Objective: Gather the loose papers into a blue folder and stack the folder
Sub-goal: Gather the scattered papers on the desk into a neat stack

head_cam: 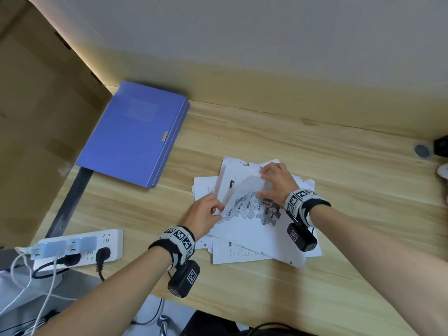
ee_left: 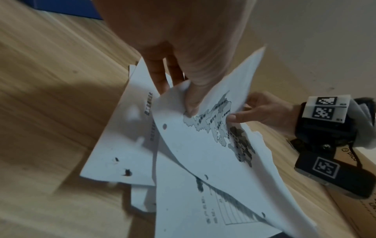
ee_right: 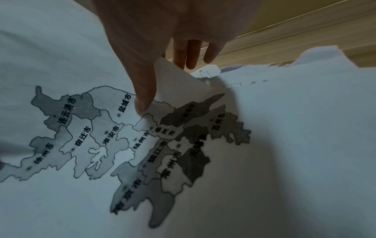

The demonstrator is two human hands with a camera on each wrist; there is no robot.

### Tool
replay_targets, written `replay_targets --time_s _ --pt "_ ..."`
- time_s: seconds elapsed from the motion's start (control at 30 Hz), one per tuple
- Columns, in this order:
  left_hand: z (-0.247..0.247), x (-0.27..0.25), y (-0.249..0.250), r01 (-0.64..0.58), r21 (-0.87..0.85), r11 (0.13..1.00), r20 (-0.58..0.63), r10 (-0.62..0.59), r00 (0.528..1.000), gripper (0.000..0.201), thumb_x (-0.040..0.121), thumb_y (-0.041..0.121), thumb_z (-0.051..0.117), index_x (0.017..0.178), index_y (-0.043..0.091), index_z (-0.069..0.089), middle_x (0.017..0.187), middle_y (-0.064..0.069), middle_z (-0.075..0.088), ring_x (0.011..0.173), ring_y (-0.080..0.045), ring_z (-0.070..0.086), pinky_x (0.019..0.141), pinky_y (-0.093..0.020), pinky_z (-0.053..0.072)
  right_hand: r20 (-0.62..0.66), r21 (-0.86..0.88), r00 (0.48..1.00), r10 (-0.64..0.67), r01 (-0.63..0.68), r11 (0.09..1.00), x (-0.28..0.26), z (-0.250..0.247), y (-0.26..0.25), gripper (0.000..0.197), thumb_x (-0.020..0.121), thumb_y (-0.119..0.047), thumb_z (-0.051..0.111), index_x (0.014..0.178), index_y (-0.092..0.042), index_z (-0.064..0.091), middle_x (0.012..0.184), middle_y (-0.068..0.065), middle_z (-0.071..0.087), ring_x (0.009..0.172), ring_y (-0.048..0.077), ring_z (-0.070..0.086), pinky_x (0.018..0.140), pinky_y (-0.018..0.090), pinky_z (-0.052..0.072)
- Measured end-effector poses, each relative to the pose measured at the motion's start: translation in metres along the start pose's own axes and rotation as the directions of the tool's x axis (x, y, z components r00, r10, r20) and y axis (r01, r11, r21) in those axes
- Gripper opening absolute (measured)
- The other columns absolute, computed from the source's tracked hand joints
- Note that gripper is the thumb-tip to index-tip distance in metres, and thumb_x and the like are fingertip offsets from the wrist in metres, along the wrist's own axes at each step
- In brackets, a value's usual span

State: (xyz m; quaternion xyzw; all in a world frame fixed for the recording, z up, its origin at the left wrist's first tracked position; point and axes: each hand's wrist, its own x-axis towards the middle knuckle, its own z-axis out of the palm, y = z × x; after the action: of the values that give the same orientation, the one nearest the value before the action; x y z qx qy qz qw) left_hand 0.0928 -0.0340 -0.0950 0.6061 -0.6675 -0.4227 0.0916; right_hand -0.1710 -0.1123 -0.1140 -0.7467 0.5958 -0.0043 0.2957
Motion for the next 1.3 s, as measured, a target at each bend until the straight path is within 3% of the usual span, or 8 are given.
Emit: replay_targets --time_s 0.23,0.37,0.53,0.73,0.83,0.97,1.17,1.3 --pt "-0.001 0.007 0.005 0.003 -0.132 0.991 -0.061 -0.011 0.998 0.022 0.079 0.000 0.075 0.089 0.017 0.066 0.090 -0.001 0.053 0.074 -0.013 0.051 0.069 -0.020 0.041 -0.007 0.250 1.000 0.028 -0.026 0.968 -0.018 -0.002 0.013 0.030 0.065 -0.031 0.085 0.070 -0.024 0.057 0.109 -0.006 0.049 0.104 0.016 0.048 0.087 0.031 0.042" --pt "0.000 0.013 0.012 0.027 -0.169 0.985 -0.023 -0.032 0.999 0.030 0.082 -0.004 0.070 0.106 0.012 0.067 0.102 -0.005 0.062 0.092 -0.024 0.061 0.085 -0.031 0.049 0.015 0.215 0.993 0.116 -0.117 0.970 -0.025 0.001 0.022 0.045 0.071 -0.039 0.082 0.105 -0.018 0.062 0.128 -0.005 0.045 0.106 0.014 0.053 0.087 0.027 0.043" --pt "-0.006 0.020 0.028 0.060 -0.297 0.953 -0.017 -0.068 0.998 0.051 0.085 -0.013 0.059 0.118 0.023 0.046 0.087 0.000 0.054 0.076 -0.011 0.047 0.066 -0.008 0.040 -0.022 0.157 0.984 0.177 -0.172 0.973 -0.032 -0.004 0.021 0.087 0.068 -0.046 0.081 0.139 -0.014 0.042 0.126 -0.001 0.049 0.119 0.021 0.042 0.100 0.036 0.041" --pt "-0.012 0.036 0.033 0.050 -0.322 0.946 0.010 -0.050 0.999 0.048 0.082 -0.010 0.066 0.116 0.022 0.055 0.092 -0.001 0.054 0.085 -0.014 0.048 0.079 -0.019 0.042 -0.010 0.477 0.952 0.305 -0.264 0.839 -0.045 -0.014 0.033 0.021 0.077 -0.023 0.075 0.081 -0.015 0.056 0.081 -0.004 0.061 0.069 0.013 0.065 0.055 0.019 0.050" --pt "-0.006 0.051 0.029 0.081 -0.115 0.990 0.107 -0.068 0.992 0.063 0.081 0.006 0.073 0.135 0.024 0.046 0.128 0.000 0.052 0.120 -0.011 0.047 0.096 -0.031 0.044 -0.069 0.540 0.930 0.361 -0.269 0.797 -0.061 -0.020 0.052 0.008 0.084 -0.019 0.068 0.085 -0.016 0.061 0.080 0.001 0.070 0.065 0.014 0.070 0.058 0.035 0.059" --pt "0.015 0.064 0.033 -0.110 0.524 0.844 0.221 -0.010 0.975 0.089 0.073 0.023 0.081 0.147 0.023 0.031 0.135 -0.003 0.039 0.125 -0.025 0.039 0.091 -0.040 0.046 -0.181 0.547 0.829 0.528 -0.361 0.755 -0.096 -0.027 0.095 0.014 0.090 -0.015 0.062 0.104 -0.014 0.064 0.096 0.003 0.070 0.080 0.021 0.067 0.069 0.035 0.057" --pt "0.027 0.086 0.045 -0.160 0.658 0.736 0.268 -0.030 0.963 0.110 0.067 0.026 0.087 0.153 0.024 0.018 0.161 -0.010 0.008 0.147 -0.033 0.012 0.113 -0.054 0.028 -0.230 0.518 0.541 0.809 -0.635 0.573 -0.157 -0.028 0.161 0.032 0.088 -0.001 0.042 0.116 -0.003 0.058 0.108 0.023 0.066 0.084 0.032 0.057 0.069 0.033 0.040" --pt "0.028 0.093 0.046 -0.263 0.709 0.655 0.333 0.018 0.943 0.113 0.069 0.031 0.086 0.154 0.026 0.013 0.162 -0.011 0.006 0.147 -0.035 0.012 0.114 -0.055 0.028 -0.260 0.488 0.477 0.839 -0.685 0.541 -0.167 -0.029 0.172 0.045 0.076 0.002 0.058 0.121 -0.003 0.053 0.121 0.023 0.059 0.107 0.039 0.055 0.085 0.044 0.048"
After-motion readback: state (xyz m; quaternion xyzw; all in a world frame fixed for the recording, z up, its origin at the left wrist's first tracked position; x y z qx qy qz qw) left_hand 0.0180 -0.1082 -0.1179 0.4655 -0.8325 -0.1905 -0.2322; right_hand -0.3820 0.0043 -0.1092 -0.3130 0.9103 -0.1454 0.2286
